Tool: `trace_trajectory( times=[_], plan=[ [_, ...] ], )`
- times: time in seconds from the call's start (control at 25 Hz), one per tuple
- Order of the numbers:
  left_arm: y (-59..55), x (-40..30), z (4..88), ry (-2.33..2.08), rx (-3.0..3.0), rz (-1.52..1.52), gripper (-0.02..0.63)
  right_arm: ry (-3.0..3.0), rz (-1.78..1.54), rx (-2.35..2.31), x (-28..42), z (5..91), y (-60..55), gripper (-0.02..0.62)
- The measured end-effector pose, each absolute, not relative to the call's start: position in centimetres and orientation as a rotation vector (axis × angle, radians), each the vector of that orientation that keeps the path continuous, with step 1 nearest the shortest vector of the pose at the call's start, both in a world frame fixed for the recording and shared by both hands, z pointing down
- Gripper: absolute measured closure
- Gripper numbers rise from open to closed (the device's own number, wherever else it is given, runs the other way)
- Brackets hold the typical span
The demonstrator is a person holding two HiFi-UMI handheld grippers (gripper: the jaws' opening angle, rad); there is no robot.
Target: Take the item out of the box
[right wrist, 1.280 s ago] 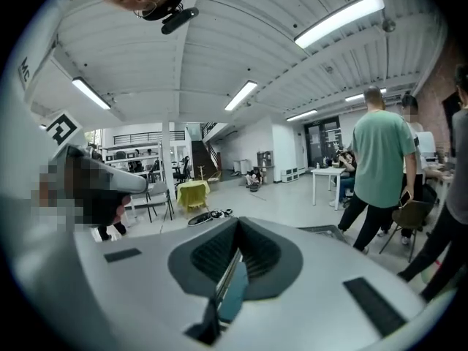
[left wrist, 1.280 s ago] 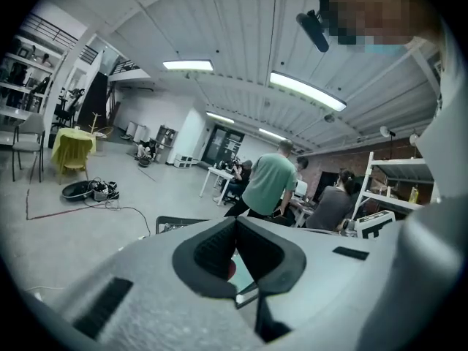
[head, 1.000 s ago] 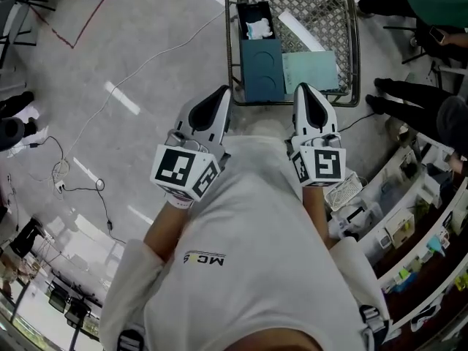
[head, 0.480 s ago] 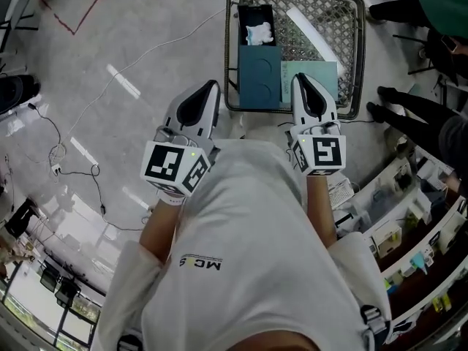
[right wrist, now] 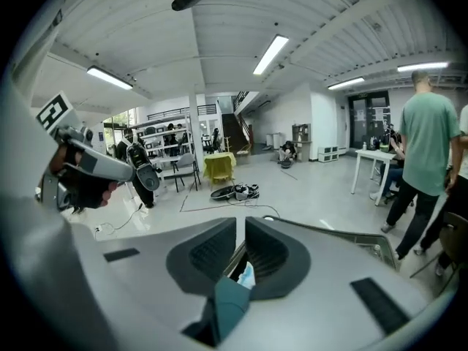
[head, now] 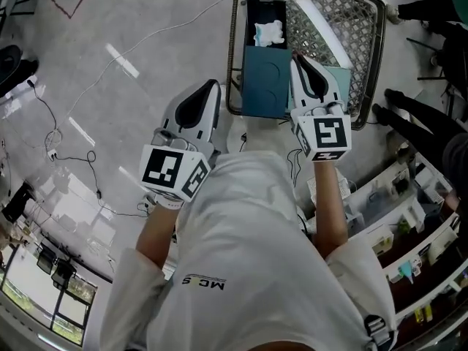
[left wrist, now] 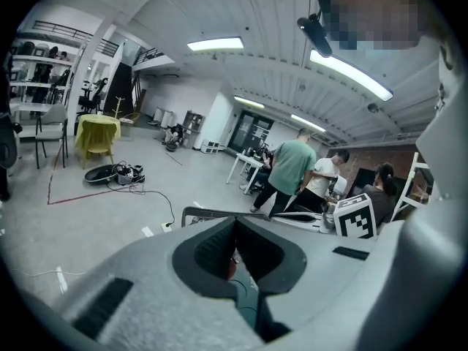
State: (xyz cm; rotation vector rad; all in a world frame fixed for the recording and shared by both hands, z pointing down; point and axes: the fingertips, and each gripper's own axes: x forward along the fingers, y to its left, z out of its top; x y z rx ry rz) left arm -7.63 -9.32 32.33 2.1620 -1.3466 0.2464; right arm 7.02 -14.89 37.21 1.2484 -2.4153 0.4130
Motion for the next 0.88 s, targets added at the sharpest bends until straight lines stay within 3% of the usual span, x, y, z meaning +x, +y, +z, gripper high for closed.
trace_trajectory(
  times=[0.2,0.52,0.88],
  plan=[
    [-10.4,-8.4,35.4,-1.349,2.105,0.292,0.583,-2.372,0.461,1.07,5.5,42.6,-17.5,0.492],
    [-11.5,-8.5,41.0,-1.345,2.034,0.343,0.583,-2.267,0.453,0.848,5.2,50.8,-20.3,0.475],
    [-12.6,-8.0,45.8,-1.332,1.977,0.348,0.583,-2.148,0.383,0.491,3.4,58.0,-20.9,0.411]
  ],
)
